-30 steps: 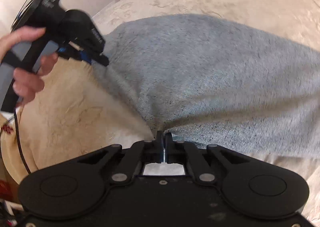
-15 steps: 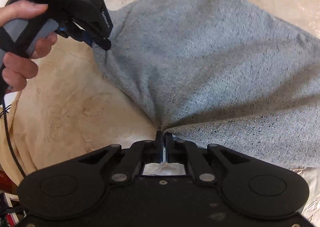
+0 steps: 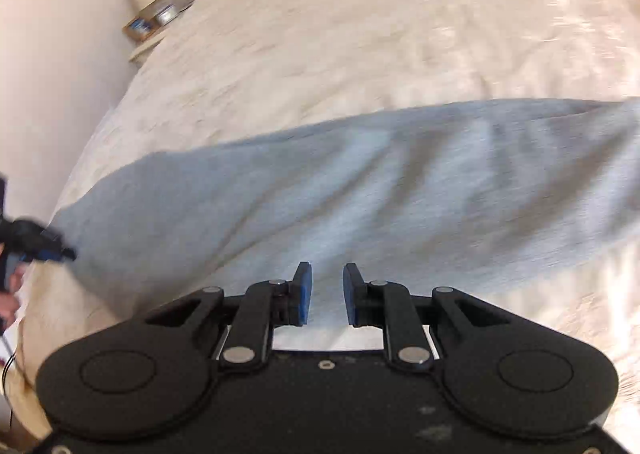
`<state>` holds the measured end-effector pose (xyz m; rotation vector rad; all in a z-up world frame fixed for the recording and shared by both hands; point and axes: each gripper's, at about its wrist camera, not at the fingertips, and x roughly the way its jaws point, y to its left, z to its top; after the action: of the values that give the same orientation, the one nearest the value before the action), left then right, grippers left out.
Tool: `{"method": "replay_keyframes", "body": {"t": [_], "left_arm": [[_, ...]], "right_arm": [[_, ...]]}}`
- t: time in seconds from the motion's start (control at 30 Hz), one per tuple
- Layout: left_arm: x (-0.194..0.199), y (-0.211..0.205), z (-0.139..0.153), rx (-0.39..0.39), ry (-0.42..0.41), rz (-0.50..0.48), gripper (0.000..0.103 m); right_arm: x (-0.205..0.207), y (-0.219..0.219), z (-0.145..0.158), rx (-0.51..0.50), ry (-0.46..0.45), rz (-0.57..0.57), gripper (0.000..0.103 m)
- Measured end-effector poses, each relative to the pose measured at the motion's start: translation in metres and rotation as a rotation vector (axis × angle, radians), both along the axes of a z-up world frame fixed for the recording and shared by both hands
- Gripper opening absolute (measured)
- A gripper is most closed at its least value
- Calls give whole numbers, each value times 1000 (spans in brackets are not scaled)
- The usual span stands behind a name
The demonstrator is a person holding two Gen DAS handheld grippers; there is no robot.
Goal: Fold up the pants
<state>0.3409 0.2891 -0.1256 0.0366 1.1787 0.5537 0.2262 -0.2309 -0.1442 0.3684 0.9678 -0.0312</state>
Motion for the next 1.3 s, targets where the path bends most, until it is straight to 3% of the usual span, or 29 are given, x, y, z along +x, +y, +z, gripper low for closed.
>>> {"method": "replay_keyframes", "body": {"t": [0.07,0.17,0.33,0.5,0.6,0.8,0.93,1.03,1.07,1.1,1.3], "left_arm": [[8,3,3,44,20,28,29],[16,-14,16,26,-12,-42,29],[29,-88,32,-48,-83,-319,30],[33,-172,23,-62,-87,-653,31],[34,-200,16,-76,-74,-776,31],[39,-216,6,-83,-49,-781,31],[42,-209,4,-87,-35,-738,31],[46,-205,3,-85,-33,-716,31],[47,-204,2,-86,-34,-713,31],[49,-204,2,-89,-34,-714,31],[56,-205,-1,-122,-40,-748,31]], "right_arm": [[4,-59,-4,-40,0,-104,22],[12,-140,-5,-88,-3,-226,22],[43,-224,-6,-98,-23,-367,24],[90,-259,-17,-88,-16,-406,26],[112,-279,-27,-92,11,-430,29],[134,-322,-62,53,136,-452,32],[143,-323,-76,26,192,-435,32],[146,-318,-78,26,172,-420,29],[147,-315,-77,33,164,-401,15],[148,-312,-76,29,170,-391,8],[141,-301,-43,-133,82,-612,7]]}}
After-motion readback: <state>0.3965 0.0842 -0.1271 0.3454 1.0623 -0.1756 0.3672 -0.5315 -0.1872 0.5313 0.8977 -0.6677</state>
